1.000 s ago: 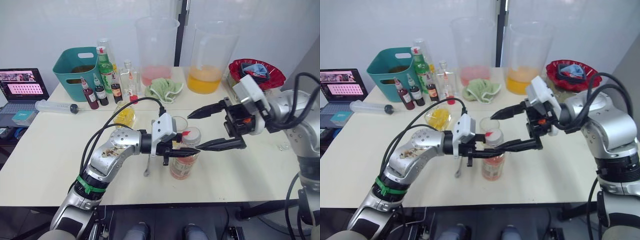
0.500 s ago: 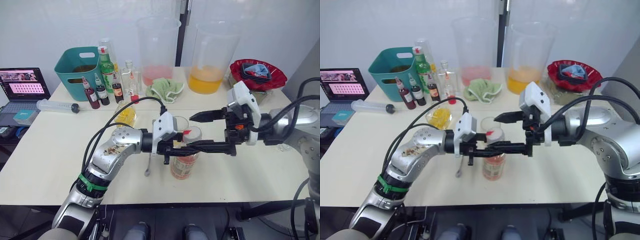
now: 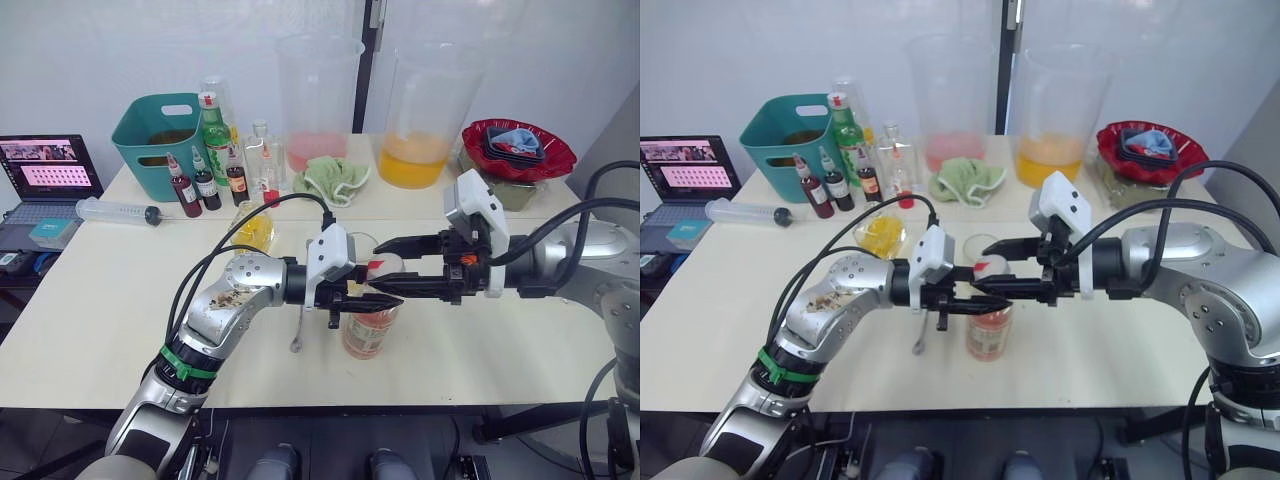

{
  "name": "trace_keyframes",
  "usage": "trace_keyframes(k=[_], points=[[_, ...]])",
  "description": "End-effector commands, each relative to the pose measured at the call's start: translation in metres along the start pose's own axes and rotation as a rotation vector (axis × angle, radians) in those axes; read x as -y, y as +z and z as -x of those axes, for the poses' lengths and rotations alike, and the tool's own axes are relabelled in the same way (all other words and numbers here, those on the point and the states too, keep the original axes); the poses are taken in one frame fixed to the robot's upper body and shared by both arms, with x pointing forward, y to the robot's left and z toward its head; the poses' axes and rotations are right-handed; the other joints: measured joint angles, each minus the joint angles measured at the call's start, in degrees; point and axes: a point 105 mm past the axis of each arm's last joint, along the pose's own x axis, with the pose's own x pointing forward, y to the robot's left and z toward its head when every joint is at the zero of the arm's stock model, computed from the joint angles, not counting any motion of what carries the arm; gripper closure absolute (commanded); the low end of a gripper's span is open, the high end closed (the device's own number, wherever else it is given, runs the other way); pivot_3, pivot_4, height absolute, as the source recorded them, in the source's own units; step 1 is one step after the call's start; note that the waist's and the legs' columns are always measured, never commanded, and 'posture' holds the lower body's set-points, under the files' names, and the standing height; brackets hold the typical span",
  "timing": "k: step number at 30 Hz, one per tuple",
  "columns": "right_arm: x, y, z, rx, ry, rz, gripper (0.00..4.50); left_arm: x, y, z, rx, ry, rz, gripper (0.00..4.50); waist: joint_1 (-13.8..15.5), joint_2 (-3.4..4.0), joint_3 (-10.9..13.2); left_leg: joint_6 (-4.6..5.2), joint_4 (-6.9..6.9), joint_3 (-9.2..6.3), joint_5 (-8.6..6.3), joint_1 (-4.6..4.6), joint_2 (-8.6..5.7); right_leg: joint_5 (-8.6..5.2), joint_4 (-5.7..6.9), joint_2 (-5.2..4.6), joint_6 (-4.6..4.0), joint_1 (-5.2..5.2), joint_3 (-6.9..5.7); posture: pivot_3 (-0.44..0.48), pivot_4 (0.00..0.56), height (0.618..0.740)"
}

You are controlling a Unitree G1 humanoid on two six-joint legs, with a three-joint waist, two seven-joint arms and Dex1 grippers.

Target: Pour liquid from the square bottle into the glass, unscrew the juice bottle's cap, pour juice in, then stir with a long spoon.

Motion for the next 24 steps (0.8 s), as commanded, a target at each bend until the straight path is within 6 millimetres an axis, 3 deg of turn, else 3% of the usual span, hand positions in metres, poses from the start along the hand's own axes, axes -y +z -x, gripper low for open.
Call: trace_keyframes(k=[1, 13, 17, 24], points=[[-0.0028, 0.0085, 0.0036, 0.023, -0.010, 0.057, 1.80, -0.0025, -0.0260, 0.0015, -0.099, 0.028, 0.055, 3.13, 0.00, 0.00, 0.00, 0.00, 0.00, 0.00, 0.00, 0.00, 0.00, 0.00, 0.00, 0.00, 0.00, 0.00, 0.00, 0.000, 0.150, 0.740], [-0.0061, 0.0099, 0.0015, 0.028, 0.017, 0.088, 1.80, -0.0034, -0.0258, 0.0017, -0.100, 0.031, 0.052, 3.13, 0.00, 0.00, 0.00, 0.00, 0.00, 0.00, 0.00, 0.00, 0.00, 0.00, 0.00, 0.00, 0.00, 0.00, 0.00, 0.000, 0.150, 0.740], [-0.0050, 0.0092, 0.0021, 0.019, 0.015, 0.097, 2.84, -0.0042, -0.0260, 0.0017, -0.101, 0.032, 0.051, 3.13, 0.01, 0.00, 0.00, 0.00, 0.00, 0.00, 0.00, 0.01, 0.00, 0.00, -0.01, 0.00, 0.00, 0.02, 0.00, 0.000, 0.150, 0.740], [-0.0045, 0.0095, 0.0030, 0.027, 0.021, 0.106, 2.84, -0.0047, -0.0261, 0.0015, -0.101, 0.035, 0.051, 3.13, 0.01, -0.01, -0.01, 0.00, 0.00, 0.00, 0.00, 0.05, 0.00, 0.00, -0.02, 0.00, 0.01, 0.07, -0.02, 0.000, 0.150, 0.740]])
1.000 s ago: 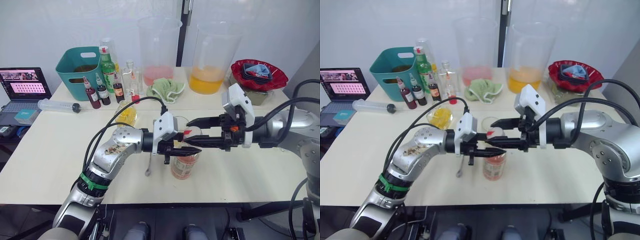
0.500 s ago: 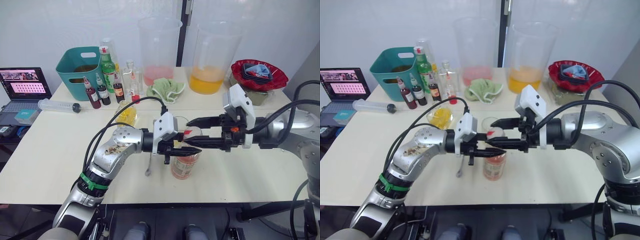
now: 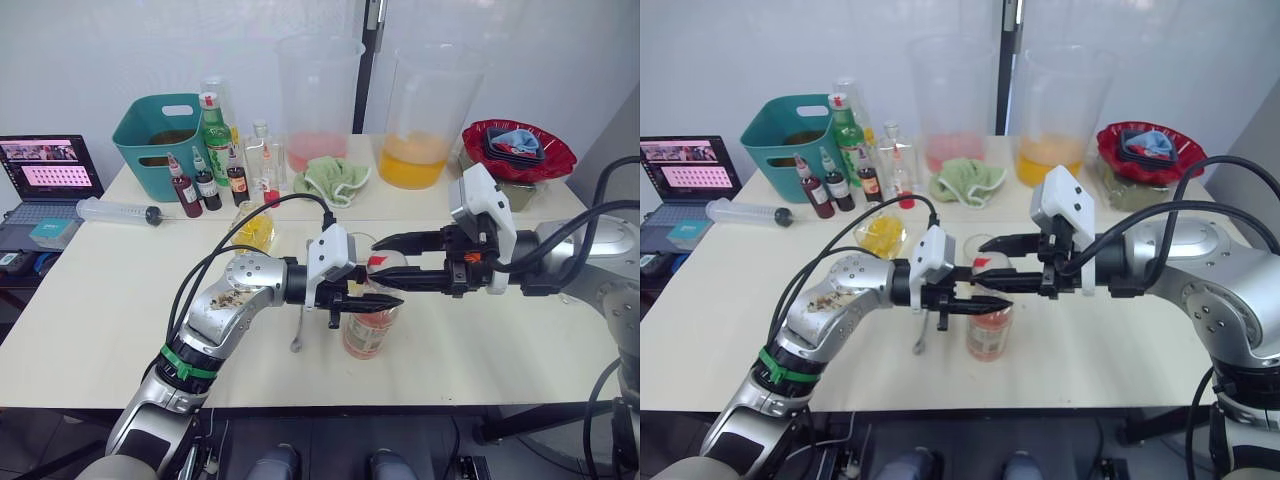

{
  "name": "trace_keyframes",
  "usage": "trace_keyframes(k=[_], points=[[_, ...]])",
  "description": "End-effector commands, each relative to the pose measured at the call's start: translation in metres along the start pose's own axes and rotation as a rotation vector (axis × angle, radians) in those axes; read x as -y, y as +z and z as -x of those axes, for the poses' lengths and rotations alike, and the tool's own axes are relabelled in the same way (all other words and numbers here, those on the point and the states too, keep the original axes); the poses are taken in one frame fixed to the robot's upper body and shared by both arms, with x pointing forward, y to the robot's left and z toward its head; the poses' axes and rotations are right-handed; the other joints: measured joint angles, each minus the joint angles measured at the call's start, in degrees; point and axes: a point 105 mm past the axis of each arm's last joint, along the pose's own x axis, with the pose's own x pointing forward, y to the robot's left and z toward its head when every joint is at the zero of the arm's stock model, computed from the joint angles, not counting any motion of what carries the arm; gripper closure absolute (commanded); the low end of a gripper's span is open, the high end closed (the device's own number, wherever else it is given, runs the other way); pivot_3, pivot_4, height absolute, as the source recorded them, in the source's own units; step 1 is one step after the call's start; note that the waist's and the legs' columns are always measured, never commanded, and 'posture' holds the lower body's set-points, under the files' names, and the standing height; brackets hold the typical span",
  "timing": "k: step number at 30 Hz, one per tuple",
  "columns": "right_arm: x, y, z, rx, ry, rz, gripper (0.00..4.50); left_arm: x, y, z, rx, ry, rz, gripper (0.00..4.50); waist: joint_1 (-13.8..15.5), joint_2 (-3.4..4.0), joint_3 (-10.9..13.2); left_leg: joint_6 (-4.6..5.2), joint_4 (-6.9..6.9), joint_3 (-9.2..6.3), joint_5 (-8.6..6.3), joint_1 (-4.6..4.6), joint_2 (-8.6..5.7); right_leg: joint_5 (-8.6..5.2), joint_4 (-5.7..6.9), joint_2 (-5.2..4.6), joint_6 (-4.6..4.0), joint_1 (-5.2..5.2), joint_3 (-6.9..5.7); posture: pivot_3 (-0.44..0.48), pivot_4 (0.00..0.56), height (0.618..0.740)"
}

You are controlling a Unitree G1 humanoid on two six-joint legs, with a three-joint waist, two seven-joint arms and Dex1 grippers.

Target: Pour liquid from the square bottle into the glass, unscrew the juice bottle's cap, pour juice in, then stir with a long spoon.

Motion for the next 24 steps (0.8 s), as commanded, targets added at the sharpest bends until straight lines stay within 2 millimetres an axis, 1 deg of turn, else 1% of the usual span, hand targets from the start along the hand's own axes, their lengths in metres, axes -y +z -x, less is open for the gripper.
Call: trace_keyframes(k=[1, 4, 7, 9, 11, 14, 17, 19, 22, 23, 24], points=[[-0.002, 0.003, 0.002, 0.007, 0.002, 0.022, 2.84, -0.004, -0.026, 0.002, -0.100, 0.036, 0.052, 3.13, 0.00, 0.00, 0.00, 0.00, 0.00, 0.00, 0.00, 0.00, 0.00, 0.00, 0.00, 0.00, 0.00, 0.00, 0.00, 0.000, 0.150, 0.740], [0.000, 0.007, 0.005, 0.028, -0.007, 0.026, 2.84, -0.005, -0.026, 0.002, -0.099, 0.036, 0.051, 3.13, 0.01, 0.00, 0.00, 0.00, 0.00, 0.00, 0.00, 0.00, 0.00, 0.00, 0.00, 0.00, 0.00, 0.00, 0.00, 0.000, 0.150, 0.740], [0.005, 0.014, 0.012, 0.043, -0.026, 0.032, 2.84, -0.004, -0.026, 0.002, -0.099, 0.035, 0.051, 3.13, 0.01, 0.00, 0.00, 0.00, 0.00, 0.00, 0.00, -0.01, 0.00, 0.00, 0.00, 0.00, 0.00, 0.00, 0.00, 0.000, 0.150, 0.740], [0.016, 0.019, 0.024, 0.049, -0.086, 0.029, 2.84, -0.004, -0.026, 0.002, -0.099, 0.036, 0.051, 3.13, 0.02, 0.00, 0.00, 0.00, 0.00, 0.00, 0.00, -0.01, -0.01, 0.00, 0.00, 0.00, 0.00, 0.00, 0.01, 0.000, 0.150, 0.740], [0.034, 0.021, 0.043, 0.050, -0.196, 0.024, 2.84, -0.004, -0.026, 0.002, -0.100, 0.036, 0.051, 3.13, 0.12, 0.00, 0.00, 0.00, 0.00, 0.00, 0.00, -0.03, -0.01, 0.00, 0.00, 0.00, 0.00, -0.01, 0.01, 0.000, 0.150, 0.740], [0.051, 0.020, 0.065, 0.052, -0.312, 0.015, 2.84, -0.004, -0.026, 0.002, -0.099, 0.037, 0.051, 3.13, 0.03, 0.00, 0.00, 0.00, 0.01, 0.02, 0.00, -0.03, -0.01, 0.00, -0.02, 0.00, 0.00, 0.00, 0.01, 0.000, 0.150, 0.740], [0.071, 0.013, 0.097, 0.056, -0.470, -0.005, 2.84, -0.004, -0.026, 0.002, -0.098, 0.035, 0.053, 3.13, 0.04, 0.00, 0.00, 0.00, 0.00, 0.03, 0.00, -0.03, 0.01, 0.00, 0.00, 0.00, 0.00, -0.02, 0.00, 0.000, 0.150, 0.740], [0.084, 0.002, 0.122, 0.043, -0.590, -0.021, 2.84, -0.004, -0.025, 0.002, -0.093, 0.038, 0.058, 3.13, 0.12, 0.00, 0.00, 0.00, 0.01, 0.04, 0.00, -0.04, -0.01, 0.00, -0.01, 0.00, 0.00, 0.00, 0.02, 0.000, 0.150, 0.740], [0.107, -0.023, 0.168, 0.016, -0.839, -0.058, 2.84, -0.005, -0.025, 0.004, -0.090, 0.049, 0.060, 3.13, 0.14, 0.00, 0.00, 0.00, 0.02, 0.08, 0.00, -0.03, -0.01, 0.00, -0.01, 0.00, 0.00, 0.00, 0.03, 0.000, 0.150, 0.740], [0.110, -0.028, 0.177, 0.015, -0.885, -0.069, 2.84, -0.005, -0.025, 0.004, -0.089, 0.052, 0.060, 3.13, 0.10, 0.01, 0.00, 0.00, 0.02, 0.09, 0.00, -0.03, -0.01, 0.00, -0.01, 0.00, 0.00, 0.00, 0.03, 0.000, 0.150, 0.740], [0.118, -0.039, 0.190, 0.014, -0.976, -0.081, 2.84, -0.006, -0.024, 0.006, -0.084, 0.066, 0.060, 3.13, 0.03, 0.04, -0.01, 0.00, 0.01, 0.12, 0.01, -0.03, -0.01, 0.00, 0.00, 0.00, 0.00, -0.01, 0.06, 0.000, 0.150, 0.740]])
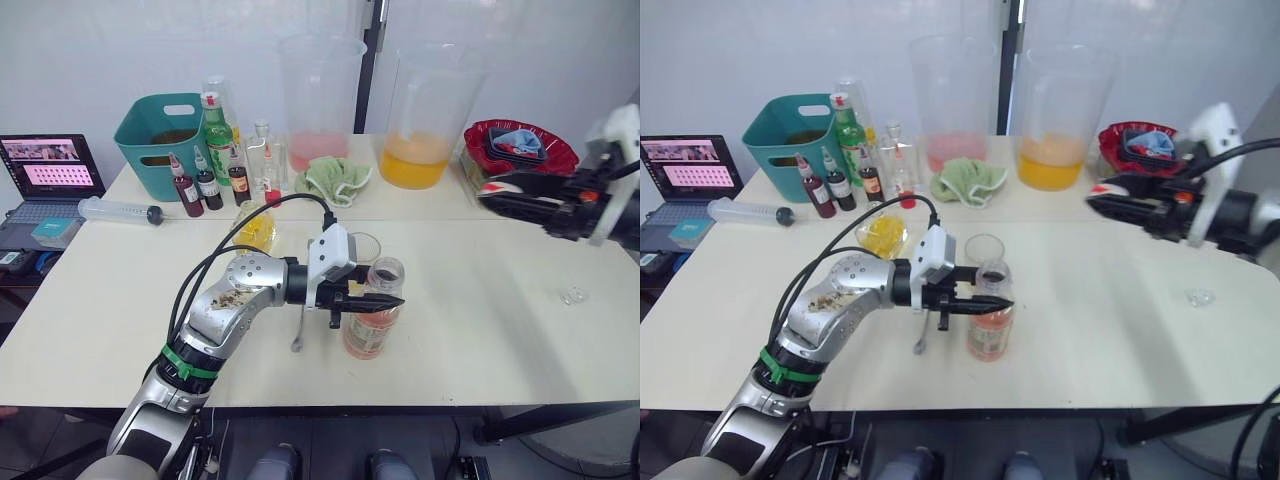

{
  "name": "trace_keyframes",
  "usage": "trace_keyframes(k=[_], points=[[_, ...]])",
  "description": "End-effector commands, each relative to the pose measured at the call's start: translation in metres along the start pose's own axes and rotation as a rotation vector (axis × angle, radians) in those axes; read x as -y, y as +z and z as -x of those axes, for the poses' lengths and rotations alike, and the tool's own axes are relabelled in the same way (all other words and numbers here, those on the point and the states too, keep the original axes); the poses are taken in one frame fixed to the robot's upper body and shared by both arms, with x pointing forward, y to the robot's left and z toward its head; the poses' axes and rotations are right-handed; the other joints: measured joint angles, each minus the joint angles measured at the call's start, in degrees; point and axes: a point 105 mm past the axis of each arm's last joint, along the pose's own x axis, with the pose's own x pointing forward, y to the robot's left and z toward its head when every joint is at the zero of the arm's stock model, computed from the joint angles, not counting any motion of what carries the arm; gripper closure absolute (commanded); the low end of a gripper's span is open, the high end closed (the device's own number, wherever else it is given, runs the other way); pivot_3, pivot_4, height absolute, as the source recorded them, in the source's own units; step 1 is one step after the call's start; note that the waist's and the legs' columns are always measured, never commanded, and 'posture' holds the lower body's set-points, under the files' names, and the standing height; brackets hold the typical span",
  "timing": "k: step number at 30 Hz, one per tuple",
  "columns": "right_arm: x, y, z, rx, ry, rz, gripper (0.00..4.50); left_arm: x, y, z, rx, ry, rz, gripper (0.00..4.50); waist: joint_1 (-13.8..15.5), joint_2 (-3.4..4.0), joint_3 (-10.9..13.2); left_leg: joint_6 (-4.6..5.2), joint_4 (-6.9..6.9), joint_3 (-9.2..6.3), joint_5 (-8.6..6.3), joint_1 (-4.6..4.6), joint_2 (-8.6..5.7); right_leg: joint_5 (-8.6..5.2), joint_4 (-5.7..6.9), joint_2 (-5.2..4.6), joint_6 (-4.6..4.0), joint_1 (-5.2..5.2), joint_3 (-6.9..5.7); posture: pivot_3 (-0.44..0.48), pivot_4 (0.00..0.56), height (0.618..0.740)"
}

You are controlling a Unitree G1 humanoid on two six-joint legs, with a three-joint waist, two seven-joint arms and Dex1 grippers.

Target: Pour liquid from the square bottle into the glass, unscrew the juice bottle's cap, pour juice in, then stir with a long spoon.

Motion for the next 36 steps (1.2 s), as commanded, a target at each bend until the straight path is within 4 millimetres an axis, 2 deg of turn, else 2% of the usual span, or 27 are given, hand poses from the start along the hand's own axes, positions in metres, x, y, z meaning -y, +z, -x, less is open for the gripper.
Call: trace_keyframes(k=[1, 4, 11, 14, 19, 30, 34, 36], points=[[0.046, -0.007, 0.020, 0.040, -0.268, 0.007, 2.84, -0.006, -0.024, 0.008, -0.085, 0.073, 0.061, 3.13, -0.12, 0.04, -0.01, 0.00, -0.01, 0.01, 0.00, 0.01, 0.00, 0.00, 0.01, 0.00, 0.00, -0.01, 0.01, 0.000, 0.150, 0.740], [0.060, -0.028, 0.024, 0.019, -0.363, -0.027, 2.84, -0.006, -0.024, 0.012, -0.081, 0.100, 0.067, 3.13, -0.37, 0.13, -0.06, 0.00, -0.04, 0.04, 0.00, 0.09, 0.03, 0.00, 0.04, 0.01, 0.00, 0.01, 0.03, 0.000, 0.150, 0.740], [0.062, -0.063, 0.009, -0.007, -0.431, -0.079, 2.84, -0.003, -0.025, 0.018, -0.048, 0.157, 0.113, 3.13, -0.82, 0.24, -0.12, 0.00, -0.04, 0.08, 0.00, 0.11, 0.02, 0.00, 0.06, 0.00, 0.00, 0.03, 0.10, 0.000, 0.150, 0.740], [0.059, -0.102, -0.004, -0.104, -0.446, -0.100, 2.84, 0.001, -0.025, 0.023, -0.045, 0.179, 0.115, 3.13, -1.15, 0.25, -0.13, 0.00, -0.05, 0.08, 0.00, 0.15, 0.02, 0.00, 0.07, 0.01, 0.00, 0.04, 0.09, 0.000, 0.150, 0.740], [0.054, -0.140, -0.011, -0.183, -0.441, -0.114, 2.84, 0.003, -0.025, 0.025, -0.048, 0.206, 0.117, 3.13, -1.51, 0.31, -0.14, 0.00, -0.10, 0.08, 0.00, 0.20, 0.01, 0.00, 0.12, 0.01, -0.01, 0.06, 0.09, 0.000, 0.150, 0.740], [0.046, -0.181, -0.025, -0.224, -0.455, -0.206, 2.84, 0.003, -0.027, 0.025, -0.049, 0.227, 0.117, 3.13, -1.73, 0.39, -0.16, 0.01, -0.16, 0.12, 0.00, 0.30, 0.01, 0.00, 0.11, 0.02, -0.01, 0.12, 0.13, 0.000, 0.150, 0.740], [0.046, -0.181, -0.025, -0.208, -0.448, -0.220, 2.84, 0.000, -0.027, 0.027, -0.055, 0.236, 0.109, 3.13, -1.79, 0.40, -0.17, 0.01, -0.16, 0.12, 0.00, 0.30, 0.01, 0.00, 0.11, 0.02, -0.01, 0.12, 0.14, 0.000, 0.150, 0.740], [0.046, -0.179, -0.025, -0.200, -0.446, -0.215, 1.86, -0.001, -0.028, 0.026, -0.055, 0.236, 0.107, 3.13, -1.81, 0.41, -0.18, 0.01, -0.16, 0.12, 0.00, 0.31, 0.02, 0.00, 0.11, 0.03, -0.01, 0.12, 0.14, 0.000, 0.150, 0.740]])
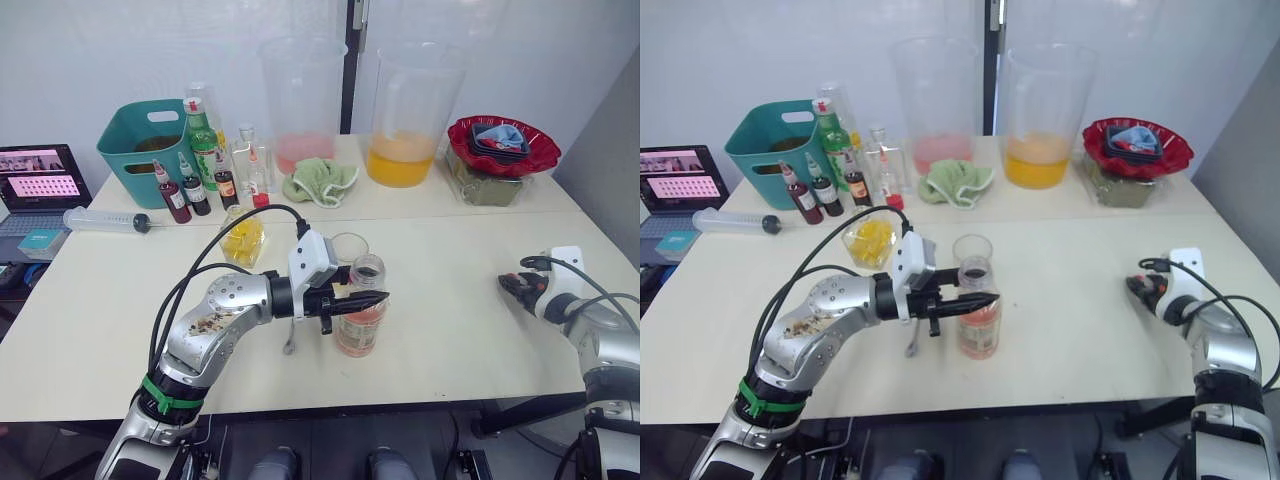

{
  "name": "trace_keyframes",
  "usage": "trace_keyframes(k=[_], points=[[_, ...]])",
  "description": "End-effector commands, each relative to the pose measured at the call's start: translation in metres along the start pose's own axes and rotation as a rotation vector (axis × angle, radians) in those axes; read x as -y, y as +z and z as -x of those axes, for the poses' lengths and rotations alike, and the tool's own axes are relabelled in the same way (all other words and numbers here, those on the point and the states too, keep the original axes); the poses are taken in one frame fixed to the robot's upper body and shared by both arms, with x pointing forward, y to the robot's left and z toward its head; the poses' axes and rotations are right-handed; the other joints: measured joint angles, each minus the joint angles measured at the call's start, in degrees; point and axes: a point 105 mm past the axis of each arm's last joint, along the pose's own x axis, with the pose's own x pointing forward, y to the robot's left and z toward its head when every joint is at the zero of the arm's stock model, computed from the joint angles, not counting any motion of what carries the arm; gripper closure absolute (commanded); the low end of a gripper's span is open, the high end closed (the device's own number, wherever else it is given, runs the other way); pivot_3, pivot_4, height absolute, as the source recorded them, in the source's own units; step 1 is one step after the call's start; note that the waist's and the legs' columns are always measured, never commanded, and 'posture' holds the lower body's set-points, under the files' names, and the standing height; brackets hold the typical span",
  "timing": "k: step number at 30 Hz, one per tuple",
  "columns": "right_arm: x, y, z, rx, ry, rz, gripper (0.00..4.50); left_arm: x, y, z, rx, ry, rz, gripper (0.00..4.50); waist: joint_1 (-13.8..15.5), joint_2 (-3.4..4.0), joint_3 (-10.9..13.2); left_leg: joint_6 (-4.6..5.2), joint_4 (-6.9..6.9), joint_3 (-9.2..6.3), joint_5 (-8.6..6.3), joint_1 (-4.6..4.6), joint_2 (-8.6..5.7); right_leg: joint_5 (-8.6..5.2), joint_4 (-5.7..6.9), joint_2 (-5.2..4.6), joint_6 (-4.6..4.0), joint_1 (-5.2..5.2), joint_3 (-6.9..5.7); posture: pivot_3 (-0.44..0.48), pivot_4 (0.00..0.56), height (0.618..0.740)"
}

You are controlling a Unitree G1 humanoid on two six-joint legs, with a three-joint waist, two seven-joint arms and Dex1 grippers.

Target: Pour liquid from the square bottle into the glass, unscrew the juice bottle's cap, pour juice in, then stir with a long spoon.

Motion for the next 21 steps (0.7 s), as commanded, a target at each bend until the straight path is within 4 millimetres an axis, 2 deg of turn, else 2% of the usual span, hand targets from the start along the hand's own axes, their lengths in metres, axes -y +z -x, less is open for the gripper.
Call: trace_keyframes(k=[1, 5, 6, 9, 14, 17, 19, 21], points=[[0.004, 0.024, 0.004, 0.079, -0.003, 0.034, 1.58, -0.006, -0.024, 0.005, -0.093, 0.035, 0.048, 3.13, 0.00, 0.01, 0.00, 0.00, 0.00, 0.00, 0.00, 0.01, 0.00, 0.00, 0.00, 0.00, 0.00, 0.01, 0.00, 0.000, 0.150, 0.740], [-0.006, 0.046, 0.010, 0.132, 0.055, 0.052, 0.18, -0.004, -0.024, 0.005, -0.087, 0.013, 0.044, 3.13, -0.01, 0.02, -0.01, 0.00, 0.00, 0.01, 0.00, 0.01, 0.00, 0.00, 0.00, 0.00, 0.00, 0.01, 0.01, 0.000, 0.150, 0.740], [-0.008, 0.054, 0.013, 0.144, 0.066, 0.066, 0.01, -0.005, -0.024, 0.005, -0.087, 0.014, 0.042, 3.13, 0.03, 0.03, -0.02, 0.00, 0.00, 0.01, 0.00, 0.01, 0.00, 0.00, 0.00, 0.00, 0.00, 0.01, 0.01, 0.000, 0.150, 0.740], [-0.018, 0.073, 0.022, 0.150, 0.123, 0.193, 0.01, -0.006, -0.024, 0.007, -0.088, 0.013, 0.041, 3.13, 0.13, 0.07, -0.02, 0.00, 0.00, 0.00, 0.00, 0.00, -0.01, 0.00, 0.00, 0.00, 0.00, 0.02, 0.01, 0.000, 0.150, 0.740], [-0.031, 0.129, 0.046, 0.225, 0.231, 0.261, 0.01, -0.002, -0.020, 0.009, -0.074, -0.022, 0.054, 3.13, -0.05, 0.09, -0.03, 0.00, 0.00, 0.00, 0.00, 0.00, 0.01, -0.01, -0.02, 0.00, 0.01, 0.01, 0.00, 0.000, 0.150, 0.740], [-0.035, 0.156, 0.063, 0.251, 0.297, 0.303, 0.01, -0.004, -0.016, 0.012, -0.065, -0.025, 0.056, 3.13, 0.01, 0.11, -0.02, 0.00, 0.00, 0.01, 0.00, -0.01, 0.02, -0.01, -0.04, 0.01, 0.01, 0.00, -0.01, 0.000, 0.150, 0.740], [-0.044, 0.167, 0.075, 0.261, 0.375, 0.325, 0.01, -0.005, -0.013, 0.014, -0.060, -0.022, 0.055, 3.13, 0.01, 0.11, -0.01, 0.01, 0.00, 0.00, -0.01, -0.06, 0.02, -0.01, -0.07, 0.01, 0.01, -0.03, -0.02, 0.000, 0.150, 0.740], [-0.062, 0.171, 0.089, 0.263, 0.514, 0.356, 0.01, -0.007, -0.010, 0.018, -0.057, -0.019, 0.053, 3.13, -0.03, 0.10, -0.01, 0.05, -0.01, -0.01, -0.04, -0.06, 0.05, -0.01, -0.07, 0.01, 0.01, -0.03, -0.05, 0.000, 0.150, 0.740]])
